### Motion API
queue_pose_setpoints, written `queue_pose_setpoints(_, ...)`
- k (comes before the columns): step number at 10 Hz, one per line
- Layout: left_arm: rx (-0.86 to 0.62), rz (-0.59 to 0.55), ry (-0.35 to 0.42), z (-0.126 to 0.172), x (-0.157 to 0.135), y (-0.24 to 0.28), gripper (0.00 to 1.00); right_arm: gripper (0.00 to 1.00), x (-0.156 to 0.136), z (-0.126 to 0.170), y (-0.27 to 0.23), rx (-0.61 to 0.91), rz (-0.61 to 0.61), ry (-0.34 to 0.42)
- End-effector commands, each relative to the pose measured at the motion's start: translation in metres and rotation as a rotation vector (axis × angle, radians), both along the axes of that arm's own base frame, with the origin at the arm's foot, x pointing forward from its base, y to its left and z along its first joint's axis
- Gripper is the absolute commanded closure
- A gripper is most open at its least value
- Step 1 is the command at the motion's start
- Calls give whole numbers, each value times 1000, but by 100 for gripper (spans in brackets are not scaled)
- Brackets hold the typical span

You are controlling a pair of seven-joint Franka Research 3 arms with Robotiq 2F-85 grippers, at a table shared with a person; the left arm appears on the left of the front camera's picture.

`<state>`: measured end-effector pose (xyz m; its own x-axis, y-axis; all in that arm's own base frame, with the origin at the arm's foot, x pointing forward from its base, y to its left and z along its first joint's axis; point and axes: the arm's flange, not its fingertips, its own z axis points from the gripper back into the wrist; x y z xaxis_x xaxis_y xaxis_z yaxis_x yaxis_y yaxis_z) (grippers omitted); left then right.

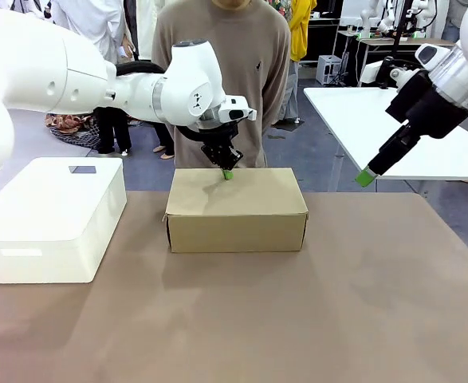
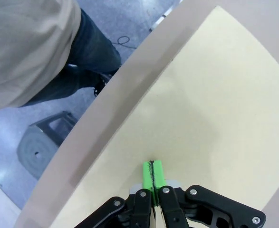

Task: Pack the shoes into the box.
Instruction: Press down on the lid of the Shoes Box.

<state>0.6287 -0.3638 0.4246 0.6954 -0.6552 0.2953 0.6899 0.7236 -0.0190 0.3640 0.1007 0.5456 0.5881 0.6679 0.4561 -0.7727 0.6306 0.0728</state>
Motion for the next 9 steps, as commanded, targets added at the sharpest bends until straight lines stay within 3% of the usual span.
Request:
queue_pose_setpoints(1,23,35,5,-3,1,2,100,14,0,0,0,-10,-5,-3)
queue_pose_setpoints(5,9,56,-45,39,-22,9,100,14,0,0,0,-10,-5,-3)
queue_pose_setpoints(7,7,32,-34,49,-31,13,100,14,0,0,0,-10,-5,-3)
queue_pose_setpoints(8,-18,26,-41,44,-11,2,100,14,0,0,0,-10,-5,-3)
queue_pose_setpoints(9,-18,26,-41,44,-11,2,100,14,0,0,0,-10,-5,-3)
